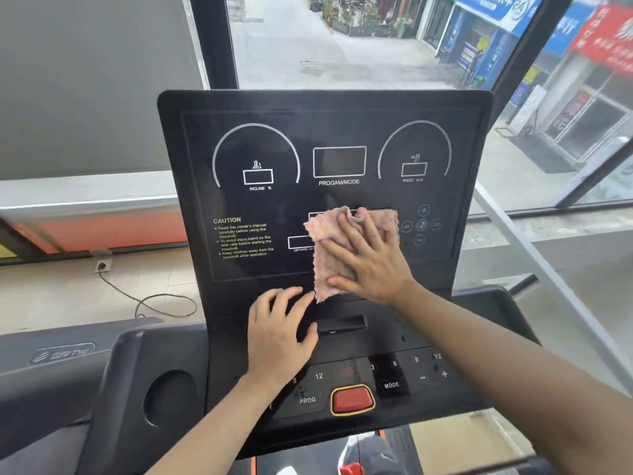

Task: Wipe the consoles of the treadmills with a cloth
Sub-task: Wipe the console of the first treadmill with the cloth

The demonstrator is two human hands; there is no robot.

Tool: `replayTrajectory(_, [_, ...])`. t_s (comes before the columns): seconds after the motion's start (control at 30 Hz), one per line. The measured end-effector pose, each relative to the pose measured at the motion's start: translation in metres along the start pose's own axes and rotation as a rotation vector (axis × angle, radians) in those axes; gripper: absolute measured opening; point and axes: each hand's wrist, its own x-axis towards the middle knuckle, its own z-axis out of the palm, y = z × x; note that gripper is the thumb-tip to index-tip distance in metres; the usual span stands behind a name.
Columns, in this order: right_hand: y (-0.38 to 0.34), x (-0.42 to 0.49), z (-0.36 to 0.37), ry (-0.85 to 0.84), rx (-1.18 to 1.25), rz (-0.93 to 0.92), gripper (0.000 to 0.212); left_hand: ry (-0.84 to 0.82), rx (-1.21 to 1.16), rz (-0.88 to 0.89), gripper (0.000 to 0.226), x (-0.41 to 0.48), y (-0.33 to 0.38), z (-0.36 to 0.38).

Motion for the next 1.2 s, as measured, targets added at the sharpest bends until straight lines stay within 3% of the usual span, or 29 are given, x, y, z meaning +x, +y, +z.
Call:
replayTrajectory(0.1, [0.019,0.009,-0.004,0.025,-0.022,-0.027,0.077,0.004,0.066,0.035,0.050,0.001,0.000,0.007])
replayTrajectory(0.23, [0.053,0.050,-0.031,0.125,-0.031,0.180,0.071,0.046,0.075,0.018,0.048,0.002,0.003,0.009])
replayTrajectory(0.43, [0.114,0.104,-0.073,0.114,-0.057,0.362,0.069,0.065,0.058,-0.013,0.043,0.006,0.006,0.008])
replayTrajectory(0.57, [0.099,0.087,-0.062,0.125,-0.017,0.451,0.071,0.074,0.056,-0.016,0.042,0.006,0.007,0.008])
replayTrajectory(0.83, [0.011,-0.049,0.010,-0.066,0.022,0.448,0.082,0.052,0.065,-0.058,0.042,0.009,0.012,0.009])
replayTrajectory(1.0, [0.015,-0.048,0.006,-0.097,0.076,0.453,0.083,0.015,0.045,0.029,0.044,0.010,0.020,0.006])
replayTrajectory(1.2, [0.068,0.017,-0.027,0.007,0.101,0.557,0.071,-0.142,0.060,0.143,0.058,0.015,0.041,0.012])
